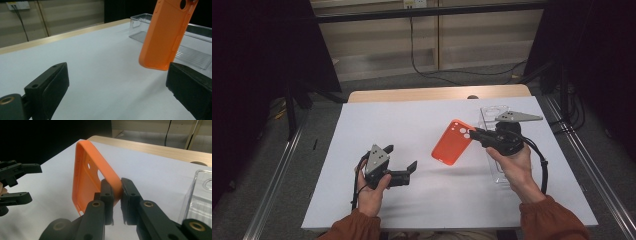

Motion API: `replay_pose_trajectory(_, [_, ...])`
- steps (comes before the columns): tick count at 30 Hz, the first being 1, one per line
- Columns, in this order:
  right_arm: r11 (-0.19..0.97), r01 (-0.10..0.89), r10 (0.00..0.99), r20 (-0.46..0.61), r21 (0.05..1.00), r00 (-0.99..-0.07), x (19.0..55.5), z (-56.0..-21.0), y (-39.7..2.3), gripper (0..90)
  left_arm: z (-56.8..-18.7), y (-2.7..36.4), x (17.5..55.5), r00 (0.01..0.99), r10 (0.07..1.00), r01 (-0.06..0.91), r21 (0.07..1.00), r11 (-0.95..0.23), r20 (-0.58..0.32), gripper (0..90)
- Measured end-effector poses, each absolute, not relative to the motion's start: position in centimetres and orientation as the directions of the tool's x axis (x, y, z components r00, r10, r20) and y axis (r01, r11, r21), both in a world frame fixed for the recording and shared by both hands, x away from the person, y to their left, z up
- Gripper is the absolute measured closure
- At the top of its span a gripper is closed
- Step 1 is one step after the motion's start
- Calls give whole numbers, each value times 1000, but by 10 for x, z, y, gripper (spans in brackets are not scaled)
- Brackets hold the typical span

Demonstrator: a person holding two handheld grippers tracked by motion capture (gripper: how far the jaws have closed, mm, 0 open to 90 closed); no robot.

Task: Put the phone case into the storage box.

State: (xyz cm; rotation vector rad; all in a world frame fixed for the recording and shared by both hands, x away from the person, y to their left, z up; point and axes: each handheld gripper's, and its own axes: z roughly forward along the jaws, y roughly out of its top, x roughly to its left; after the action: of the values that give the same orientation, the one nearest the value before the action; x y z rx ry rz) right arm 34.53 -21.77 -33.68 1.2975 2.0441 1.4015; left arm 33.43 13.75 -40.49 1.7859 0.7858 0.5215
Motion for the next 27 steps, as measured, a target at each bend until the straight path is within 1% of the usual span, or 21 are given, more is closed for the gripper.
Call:
replay_pose_trajectory(10, [69, 466, 836, 204, 882, -509, 344, -327, -230, 804, -403, 148, 332, 667, 745, 246, 948, -202, -14, 43])
replay_pose_trajectory(16, [63, 451, 850, 189, 890, -492, 345, -322, -238, 804, -403, 155, 331, 647, 762, 232, 949, -214, 13, 42])
replay_pose_trajectory(23, [41, 432, 868, 182, 901, -462, 348, -313, -255, 804, -406, 163, 330, 632, 775, 239, 948, -212, 14, 43])
replay_pose_trajectory(27, [51, 429, 880, 163, 902, -447, 350, -310, -261, 804, -407, 167, 328, 633, 774, 260, 944, -203, -8, 43])
